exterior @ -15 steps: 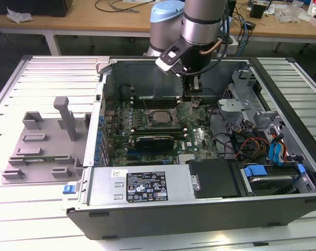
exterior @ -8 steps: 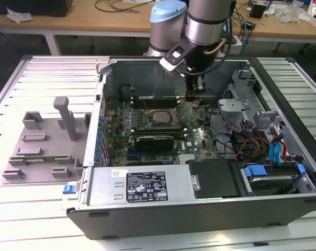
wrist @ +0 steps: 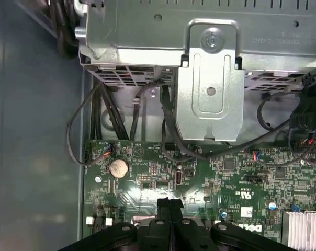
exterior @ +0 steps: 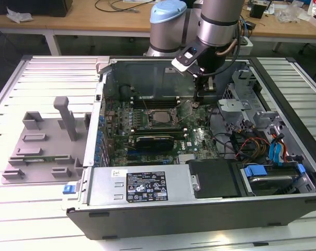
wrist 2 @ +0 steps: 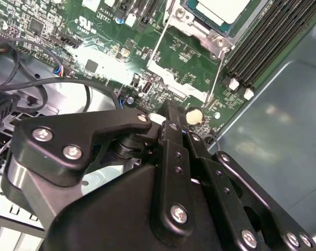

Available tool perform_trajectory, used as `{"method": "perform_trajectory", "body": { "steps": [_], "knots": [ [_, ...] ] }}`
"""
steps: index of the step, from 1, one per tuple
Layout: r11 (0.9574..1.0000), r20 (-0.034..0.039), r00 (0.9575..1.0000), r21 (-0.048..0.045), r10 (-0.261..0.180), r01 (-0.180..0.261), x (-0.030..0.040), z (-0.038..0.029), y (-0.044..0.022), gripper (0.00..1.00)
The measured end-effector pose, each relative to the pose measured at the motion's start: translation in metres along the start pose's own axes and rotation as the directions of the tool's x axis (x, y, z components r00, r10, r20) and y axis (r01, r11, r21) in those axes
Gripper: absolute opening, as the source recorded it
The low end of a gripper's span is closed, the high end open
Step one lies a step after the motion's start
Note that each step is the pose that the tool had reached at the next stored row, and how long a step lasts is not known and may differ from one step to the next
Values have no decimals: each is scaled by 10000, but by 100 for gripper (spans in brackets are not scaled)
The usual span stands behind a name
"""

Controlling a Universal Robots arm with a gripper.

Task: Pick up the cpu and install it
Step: 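Close the cpu cover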

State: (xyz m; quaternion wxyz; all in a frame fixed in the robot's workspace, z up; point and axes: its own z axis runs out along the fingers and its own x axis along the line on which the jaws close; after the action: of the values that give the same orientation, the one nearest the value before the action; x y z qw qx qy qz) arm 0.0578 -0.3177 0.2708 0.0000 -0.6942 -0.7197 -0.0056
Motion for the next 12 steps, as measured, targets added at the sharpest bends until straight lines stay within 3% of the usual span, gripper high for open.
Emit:
{"method": "perform_trajectory", "body": {
  "steps": [3, 9, 12],
  "knots": [
    [10000, 2, 10000, 10, 0, 0, -2, 46, 29, 11],
    [10000, -1, 10000, 89, 1, -1, -5, 282, 65, 11],
    [10000, 0, 10000, 90, 1, -1, -5, 293, 65, 11]
  ]
}}
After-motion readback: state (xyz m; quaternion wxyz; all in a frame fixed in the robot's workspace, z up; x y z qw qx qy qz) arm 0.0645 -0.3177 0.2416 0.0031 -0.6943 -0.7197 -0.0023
